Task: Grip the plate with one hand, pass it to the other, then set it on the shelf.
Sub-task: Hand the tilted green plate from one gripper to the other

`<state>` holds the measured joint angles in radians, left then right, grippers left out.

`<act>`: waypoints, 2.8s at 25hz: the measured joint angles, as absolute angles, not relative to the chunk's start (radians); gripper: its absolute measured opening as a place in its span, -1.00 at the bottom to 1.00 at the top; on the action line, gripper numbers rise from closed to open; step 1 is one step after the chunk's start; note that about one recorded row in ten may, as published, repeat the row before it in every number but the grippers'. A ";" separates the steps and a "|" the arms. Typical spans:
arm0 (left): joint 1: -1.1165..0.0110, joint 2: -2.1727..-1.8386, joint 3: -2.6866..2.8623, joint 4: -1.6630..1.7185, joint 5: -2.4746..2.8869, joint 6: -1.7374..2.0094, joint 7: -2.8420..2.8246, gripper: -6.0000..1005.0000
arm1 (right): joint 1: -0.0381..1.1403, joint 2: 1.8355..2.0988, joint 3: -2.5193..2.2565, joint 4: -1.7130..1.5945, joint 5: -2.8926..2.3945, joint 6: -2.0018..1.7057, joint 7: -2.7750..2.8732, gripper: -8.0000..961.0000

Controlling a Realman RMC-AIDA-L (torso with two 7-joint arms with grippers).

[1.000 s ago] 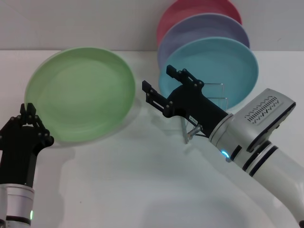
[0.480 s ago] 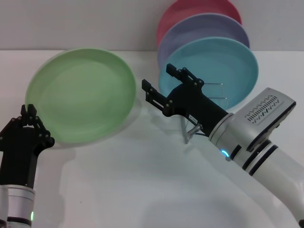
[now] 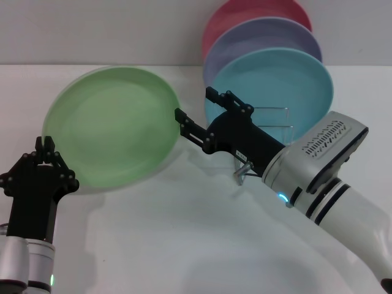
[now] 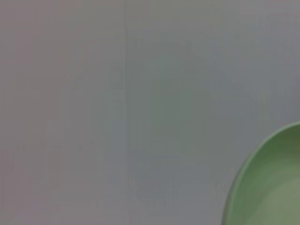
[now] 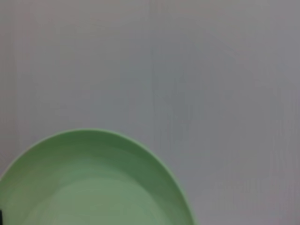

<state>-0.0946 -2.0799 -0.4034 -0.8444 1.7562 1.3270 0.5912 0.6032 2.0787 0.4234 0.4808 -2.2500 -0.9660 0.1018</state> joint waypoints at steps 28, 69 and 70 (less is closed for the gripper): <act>-0.094 -2.080 -0.357 -0.911 1.649 1.362 0.717 -0.92 | 0.659 2.082 0.437 0.494 -2.274 -0.857 0.100 0.55; -0.086 -2.080 -0.326 -0.960 1.624 1.385 0.742 -0.92 | 0.663 2.085 0.446 0.497 -2.273 -0.845 0.085 -0.44; -0.086 -2.080 -0.325 -0.960 1.624 1.386 0.742 -0.92 | 0.662 2.085 0.447 0.498 -2.271 -0.845 0.077 -0.45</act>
